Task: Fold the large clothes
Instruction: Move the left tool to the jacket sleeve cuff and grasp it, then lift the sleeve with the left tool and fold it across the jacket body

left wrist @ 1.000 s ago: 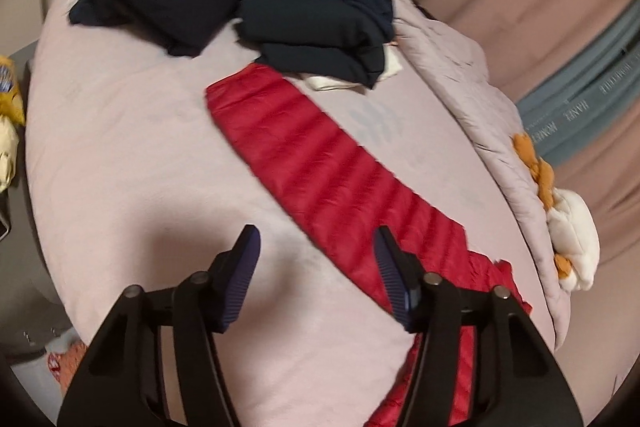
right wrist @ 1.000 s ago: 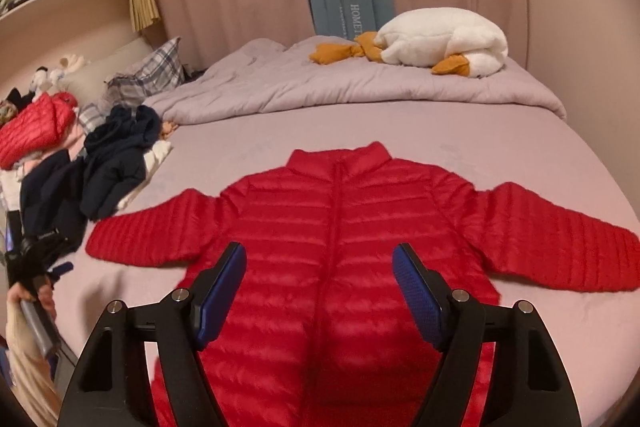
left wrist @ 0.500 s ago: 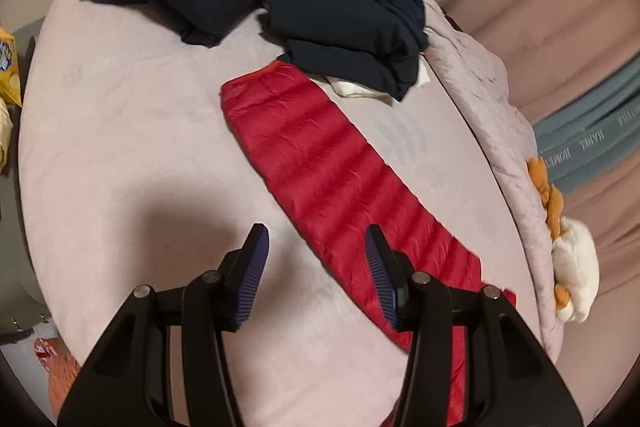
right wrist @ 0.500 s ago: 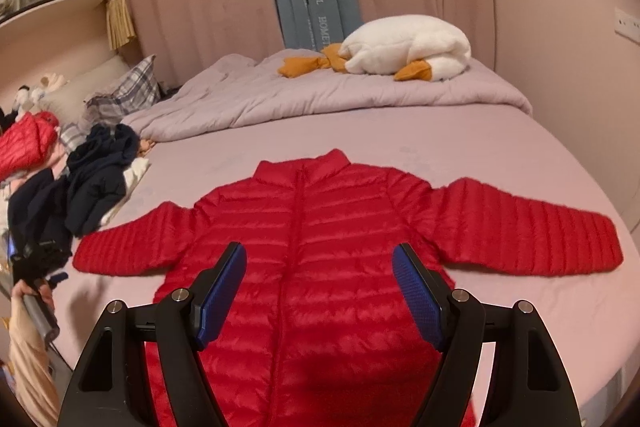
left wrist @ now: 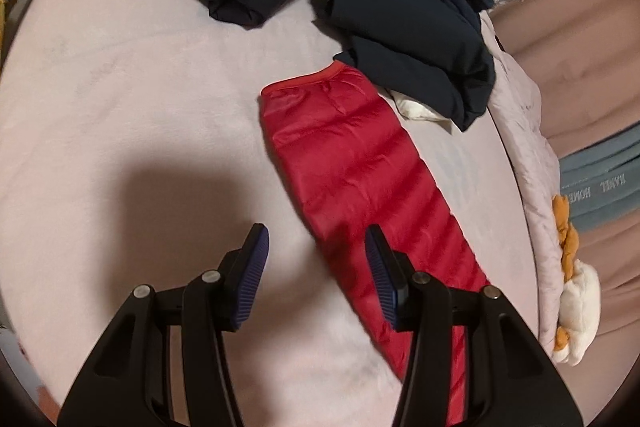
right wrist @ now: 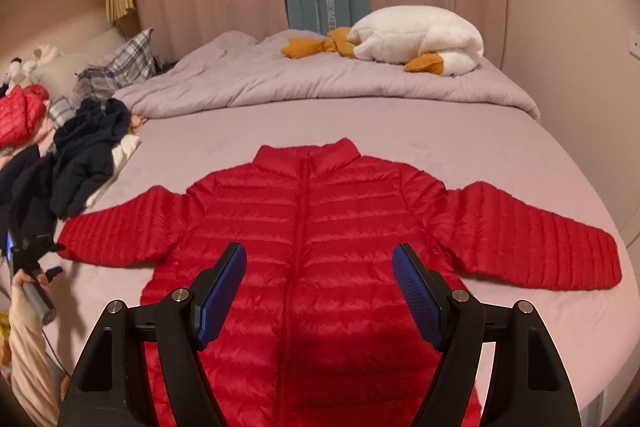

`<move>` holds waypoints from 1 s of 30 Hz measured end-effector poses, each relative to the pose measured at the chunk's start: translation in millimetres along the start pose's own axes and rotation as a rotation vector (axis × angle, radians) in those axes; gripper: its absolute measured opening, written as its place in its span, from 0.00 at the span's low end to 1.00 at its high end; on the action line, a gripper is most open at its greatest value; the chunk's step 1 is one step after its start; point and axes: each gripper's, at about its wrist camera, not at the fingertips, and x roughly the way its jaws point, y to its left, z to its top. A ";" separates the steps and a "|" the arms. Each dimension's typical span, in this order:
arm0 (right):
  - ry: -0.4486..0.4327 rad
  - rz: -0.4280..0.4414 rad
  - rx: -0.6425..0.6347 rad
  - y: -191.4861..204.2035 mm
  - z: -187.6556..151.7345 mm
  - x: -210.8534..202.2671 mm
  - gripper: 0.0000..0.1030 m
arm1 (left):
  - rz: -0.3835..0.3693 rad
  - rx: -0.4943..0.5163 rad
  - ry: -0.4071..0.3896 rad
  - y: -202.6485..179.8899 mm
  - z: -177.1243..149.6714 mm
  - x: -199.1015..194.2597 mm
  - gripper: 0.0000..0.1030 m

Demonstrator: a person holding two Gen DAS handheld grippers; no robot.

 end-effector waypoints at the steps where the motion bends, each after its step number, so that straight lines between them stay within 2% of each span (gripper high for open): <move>1: 0.004 -0.001 0.000 1.0 0.4 0.5 0.75 | -0.006 -0.010 0.005 1.7 1.8 4.1 0.48; 8: 0.034 -0.012 -0.003 6.0 3.4 9.2 0.75 | -0.085 -0.056 -0.011 8.3 17.6 26.9 0.46; 11: 0.050 -0.013 -0.013 10.0 4.2 14.1 0.75 | -0.105 -0.077 -0.010 9.8 20.0 33.9 0.25; 14: 0.055 -0.010 -0.024 14.2 4.3 15.1 0.75 | -0.088 -0.095 -0.023 10.2 19.5 34.2 0.19; 15: 0.054 -0.009 -0.027 15.2 4.5 14.4 0.75 | -0.088 -0.095 -0.026 8.4 19.6 32.6 0.13; 18: 0.045 -0.007 -0.033 15.8 5.1 14.1 0.75 | -0.096 -0.073 -0.060 0.0 18.0 18.2 0.08; 23: 0.020 0.011 -0.019 11.6 4.7 5.6 0.75 | -0.114 0.015 -0.109 -26.2 8.9 -18.3 0.06; 30: -0.038 0.039 0.002 4.7 1.9 -10.5 0.75 | -0.196 0.150 -0.179 -77.3 -19.0 -85.9 0.06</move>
